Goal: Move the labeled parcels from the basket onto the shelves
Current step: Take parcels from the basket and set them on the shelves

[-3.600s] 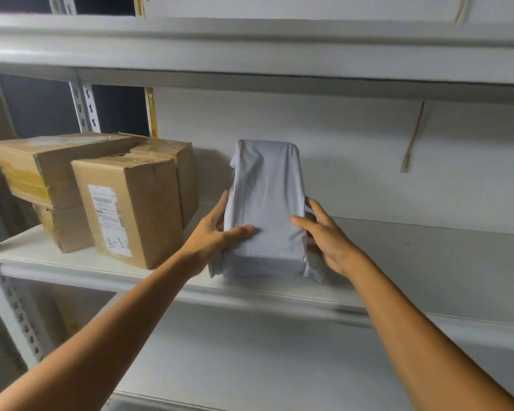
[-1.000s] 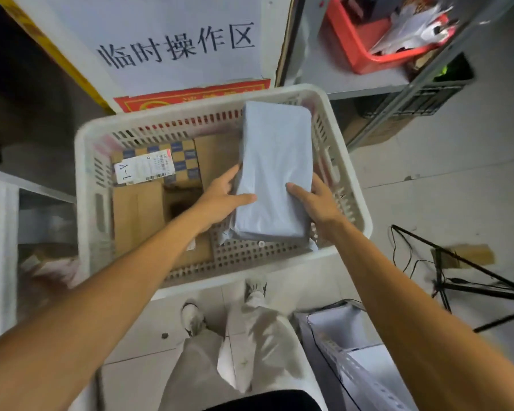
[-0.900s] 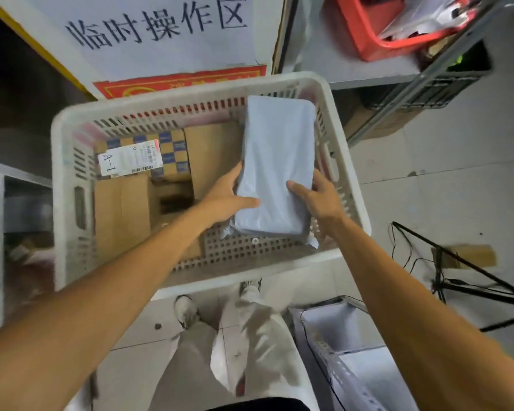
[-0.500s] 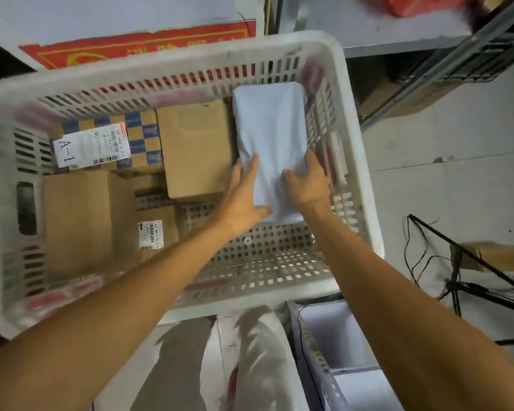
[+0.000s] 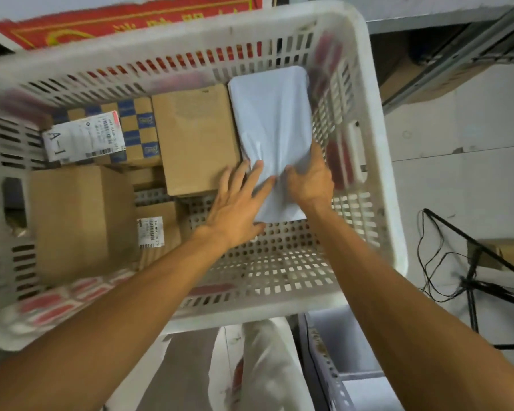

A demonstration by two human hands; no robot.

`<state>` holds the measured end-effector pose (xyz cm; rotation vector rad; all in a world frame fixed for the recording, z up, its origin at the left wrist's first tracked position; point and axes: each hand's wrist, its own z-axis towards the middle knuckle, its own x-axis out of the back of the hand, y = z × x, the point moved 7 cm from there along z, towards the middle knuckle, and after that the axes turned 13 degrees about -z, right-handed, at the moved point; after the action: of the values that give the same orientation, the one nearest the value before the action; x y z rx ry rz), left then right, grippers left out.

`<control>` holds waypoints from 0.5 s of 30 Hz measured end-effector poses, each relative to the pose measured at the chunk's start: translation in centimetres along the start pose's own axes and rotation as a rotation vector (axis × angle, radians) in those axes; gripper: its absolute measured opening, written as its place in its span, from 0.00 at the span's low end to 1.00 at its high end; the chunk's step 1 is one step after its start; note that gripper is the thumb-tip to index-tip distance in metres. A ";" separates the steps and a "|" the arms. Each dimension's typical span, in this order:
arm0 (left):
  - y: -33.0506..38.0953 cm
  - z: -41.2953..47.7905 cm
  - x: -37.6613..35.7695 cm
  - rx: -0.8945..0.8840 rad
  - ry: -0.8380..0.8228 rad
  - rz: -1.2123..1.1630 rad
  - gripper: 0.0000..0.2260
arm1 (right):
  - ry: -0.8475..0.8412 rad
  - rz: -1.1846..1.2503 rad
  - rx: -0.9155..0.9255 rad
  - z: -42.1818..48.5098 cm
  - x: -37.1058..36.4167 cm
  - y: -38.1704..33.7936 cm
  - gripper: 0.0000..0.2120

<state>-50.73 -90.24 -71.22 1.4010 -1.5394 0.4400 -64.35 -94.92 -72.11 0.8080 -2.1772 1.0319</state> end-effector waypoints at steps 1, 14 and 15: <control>-0.3 -0.3 -0.1 0.005 -0.024 -0.019 0.38 | 0.003 -0.019 -0.011 -0.1 0.1 -0.1 0.29; -7.6 -13.1 7.0 0.279 -0.009 -0.529 0.26 | -0.183 -0.141 0.206 -10.5 2.0 -6.2 0.31; -8.2 -14.7 7.8 0.306 0.006 -0.585 0.25 | -0.210 -0.152 0.217 -11.8 2.1 -7.4 0.30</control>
<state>-36.28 -85.18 -60.66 1.9960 -1.0112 0.3206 -57.38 -89.63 -61.09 1.2112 -2.1569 1.1630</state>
